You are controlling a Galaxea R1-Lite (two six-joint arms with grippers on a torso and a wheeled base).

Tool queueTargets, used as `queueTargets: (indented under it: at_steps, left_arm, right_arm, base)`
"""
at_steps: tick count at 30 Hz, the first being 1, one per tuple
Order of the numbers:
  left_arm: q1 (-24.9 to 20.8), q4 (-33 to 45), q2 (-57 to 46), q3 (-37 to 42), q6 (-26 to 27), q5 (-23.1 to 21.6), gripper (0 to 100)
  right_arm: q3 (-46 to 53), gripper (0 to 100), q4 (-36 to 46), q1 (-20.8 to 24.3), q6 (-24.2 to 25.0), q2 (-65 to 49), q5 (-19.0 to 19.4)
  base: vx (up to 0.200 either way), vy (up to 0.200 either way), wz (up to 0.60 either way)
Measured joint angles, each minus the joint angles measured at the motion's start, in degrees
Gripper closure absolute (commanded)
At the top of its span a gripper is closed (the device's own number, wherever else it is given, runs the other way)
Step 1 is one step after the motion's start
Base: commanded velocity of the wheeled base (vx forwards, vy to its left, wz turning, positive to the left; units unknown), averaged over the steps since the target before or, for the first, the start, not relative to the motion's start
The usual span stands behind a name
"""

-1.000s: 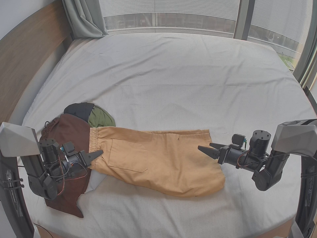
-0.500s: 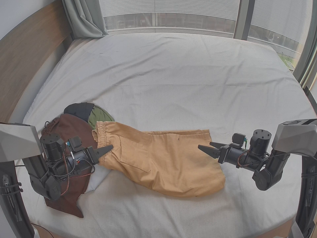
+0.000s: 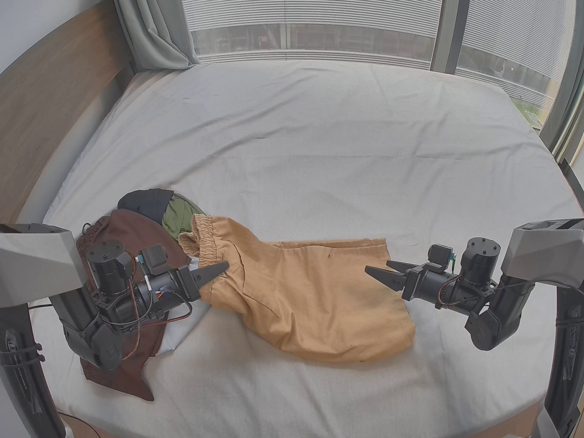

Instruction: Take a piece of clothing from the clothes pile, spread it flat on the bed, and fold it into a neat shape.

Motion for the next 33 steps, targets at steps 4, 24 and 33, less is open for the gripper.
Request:
queueTargets:
  at_steps: [4, 24, 33]
  left_arm:
    - [-1.35, 0.27, 0.09, -0.85, 0.00, 0.52, 100]
    - [-4.96, 1.87, 1.13, -3.94, -0.07, 0.49, 100]
    - [-6.90, 1.52, 3.58, -7.01, -1.33, 0.44, 100]
  right_arm:
    - [0.00, 0, -0.02, 0.00, -0.01, 0.00, 0.00]
    - [-0.09, 0, -0.02, -0.09, -0.01, -0.46, 0.01]
    - [-0.11, 0, 0.00, -0.33, 0.00, -0.83, 0.01]
  base:
    - [0.000, 0.000, 0.00]
    - [0.000, 0.000, 0.00]
    - [0.000, 0.000, 0.00]
